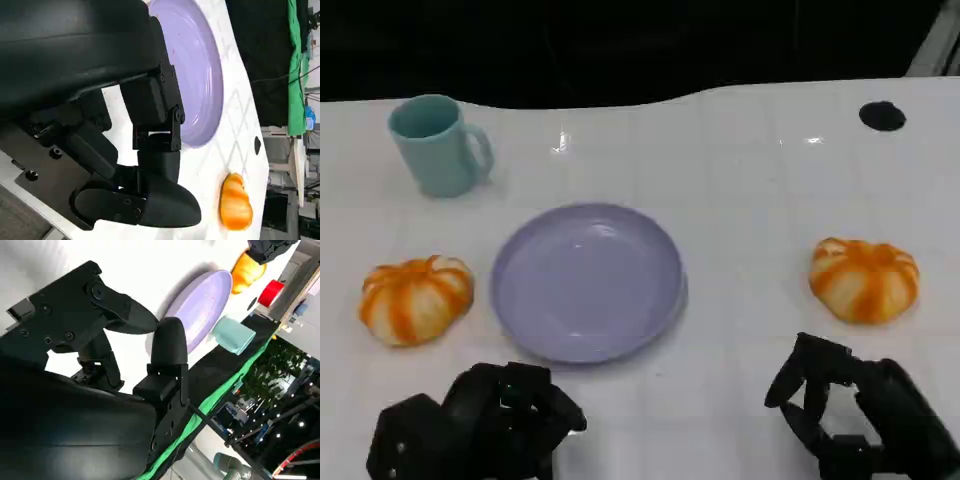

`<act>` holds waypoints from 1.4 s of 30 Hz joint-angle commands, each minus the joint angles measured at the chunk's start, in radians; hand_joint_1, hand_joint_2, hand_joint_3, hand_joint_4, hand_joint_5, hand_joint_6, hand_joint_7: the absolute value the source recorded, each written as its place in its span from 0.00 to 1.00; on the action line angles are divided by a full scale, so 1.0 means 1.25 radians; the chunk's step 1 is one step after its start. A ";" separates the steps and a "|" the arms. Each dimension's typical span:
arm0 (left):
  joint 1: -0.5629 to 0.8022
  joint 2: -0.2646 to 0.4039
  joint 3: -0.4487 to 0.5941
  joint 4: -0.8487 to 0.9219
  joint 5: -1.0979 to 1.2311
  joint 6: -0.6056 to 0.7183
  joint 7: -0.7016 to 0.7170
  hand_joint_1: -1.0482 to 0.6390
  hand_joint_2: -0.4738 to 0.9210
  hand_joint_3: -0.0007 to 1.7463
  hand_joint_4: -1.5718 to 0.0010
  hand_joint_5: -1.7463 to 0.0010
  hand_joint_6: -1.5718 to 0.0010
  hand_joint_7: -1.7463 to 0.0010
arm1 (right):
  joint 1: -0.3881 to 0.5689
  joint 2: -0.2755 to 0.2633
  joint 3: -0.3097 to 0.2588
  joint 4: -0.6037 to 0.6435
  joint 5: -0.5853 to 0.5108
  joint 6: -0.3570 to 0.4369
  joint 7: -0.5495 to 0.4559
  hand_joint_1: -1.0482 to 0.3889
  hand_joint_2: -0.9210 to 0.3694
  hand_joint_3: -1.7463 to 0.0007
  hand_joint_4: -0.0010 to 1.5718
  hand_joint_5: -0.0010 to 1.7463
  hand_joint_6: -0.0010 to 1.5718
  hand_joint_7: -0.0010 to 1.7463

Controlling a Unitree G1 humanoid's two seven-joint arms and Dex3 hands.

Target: Grasp the bread from the table and place it into the plate.

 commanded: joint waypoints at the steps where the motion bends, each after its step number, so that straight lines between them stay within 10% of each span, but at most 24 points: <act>1: -0.003 0.010 0.005 -0.004 -0.005 0.004 -0.004 0.00 0.74 0.37 0.00 0.35 0.09 0.61 | 0.004 -0.012 -0.006 -0.005 0.004 0.001 -0.001 0.56 0.33 0.40 0.45 1.00 0.40 0.82; 28: -0.001 0.007 -0.001 -0.015 0.001 0.012 0.003 0.00 0.71 0.40 0.00 0.35 0.09 0.61 | 0.004 -0.012 -0.010 -0.005 0.012 0.005 0.001 0.56 0.33 0.41 0.45 1.00 0.40 0.81; 42: -0.007 0.004 -0.002 0.004 0.004 -0.004 0.004 0.00 0.71 0.42 0.00 0.35 0.09 0.61 | -0.025 -0.049 -0.052 -0.048 -0.087 -0.011 -0.078 0.51 0.18 0.65 0.39 0.69 0.48 0.37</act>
